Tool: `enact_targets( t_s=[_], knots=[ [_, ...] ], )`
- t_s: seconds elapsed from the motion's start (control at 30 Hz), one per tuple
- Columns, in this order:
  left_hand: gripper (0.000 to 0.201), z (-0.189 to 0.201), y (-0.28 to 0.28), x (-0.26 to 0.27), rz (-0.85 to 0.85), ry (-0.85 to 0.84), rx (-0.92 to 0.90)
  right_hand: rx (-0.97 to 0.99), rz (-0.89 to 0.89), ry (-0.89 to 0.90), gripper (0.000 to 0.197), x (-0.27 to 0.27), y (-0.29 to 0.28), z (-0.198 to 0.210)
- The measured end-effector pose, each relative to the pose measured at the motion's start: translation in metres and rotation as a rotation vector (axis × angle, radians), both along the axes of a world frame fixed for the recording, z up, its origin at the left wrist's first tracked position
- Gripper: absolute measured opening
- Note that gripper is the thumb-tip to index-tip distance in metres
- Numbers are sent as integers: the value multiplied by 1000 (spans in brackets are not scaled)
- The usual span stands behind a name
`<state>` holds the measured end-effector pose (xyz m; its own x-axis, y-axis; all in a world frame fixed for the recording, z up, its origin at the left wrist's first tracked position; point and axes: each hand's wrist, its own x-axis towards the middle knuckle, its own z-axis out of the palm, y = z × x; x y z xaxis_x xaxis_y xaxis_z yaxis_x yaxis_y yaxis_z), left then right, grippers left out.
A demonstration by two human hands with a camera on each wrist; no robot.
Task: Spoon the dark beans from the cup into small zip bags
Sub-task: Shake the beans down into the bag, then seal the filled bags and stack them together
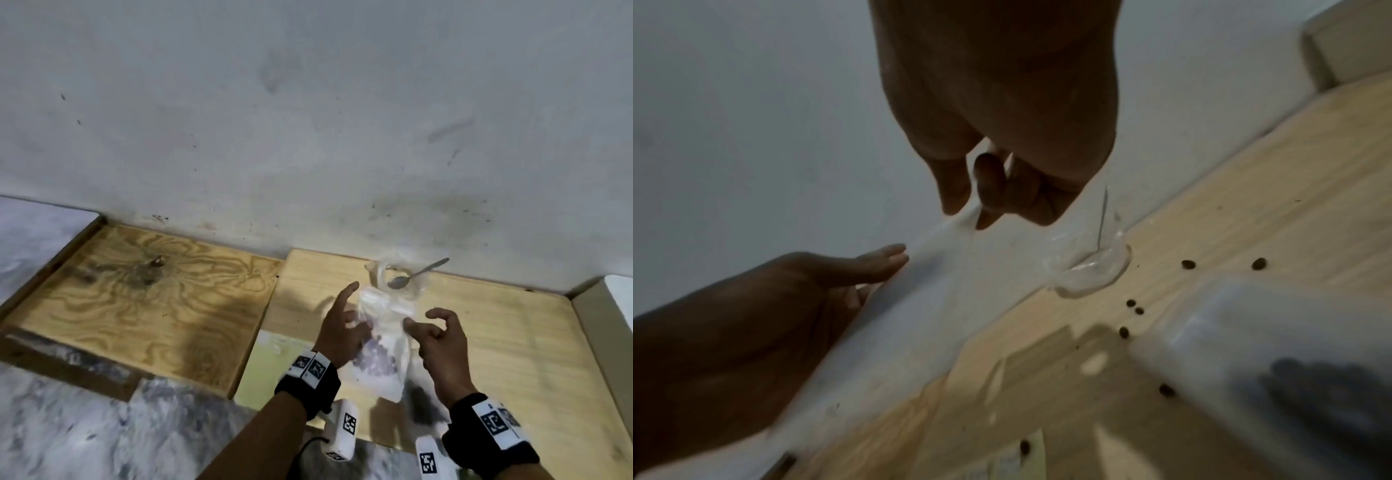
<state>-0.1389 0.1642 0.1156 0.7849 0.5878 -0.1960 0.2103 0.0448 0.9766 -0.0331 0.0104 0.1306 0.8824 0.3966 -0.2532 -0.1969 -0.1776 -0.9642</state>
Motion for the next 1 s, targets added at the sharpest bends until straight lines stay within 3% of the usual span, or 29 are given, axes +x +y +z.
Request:
enact_targets(
  t_s=[0.07, 0.13, 0.23, 0.3, 0.43, 0.53, 0.77, 0.9, 1.0],
  knots=[
    [68, -6, 17, -15, 50, -12, 17, -44, 134, -65, 17, -24, 16, -9],
    [56, -15, 40, -32, 51, 4, 54, -103, 249, -78, 16, -46, 40, -24],
    [31, -27, 74, -63, 77, 60, 73, -133, 312, -74, 24, -73, 78, -38],
    [25, -35, 103, -86, 161, 82, 1, -168, 332, -77, 24, -88, 101, -53],
    [28, -58, 165, -134, 393, 149, -99, -361, 362, -101, 28, -115, 131, -101],
    [28, -69, 203, -157, 476, 166, -114, -520, 422, -121, 24, -136, 147, -124],
    [32, -94, 247, -162, 475, 159, -125, -802, 441, -262, 39, -156, 182, -146],
    [36, -98, 251, -155, 466, 147, -169, -826, 431, -261, 35, -158, 193, -147],
    [37, -99, 252, -151, 470, 134, -222, -823, 408, -262, 20, -158, 197, -148]
  ],
)
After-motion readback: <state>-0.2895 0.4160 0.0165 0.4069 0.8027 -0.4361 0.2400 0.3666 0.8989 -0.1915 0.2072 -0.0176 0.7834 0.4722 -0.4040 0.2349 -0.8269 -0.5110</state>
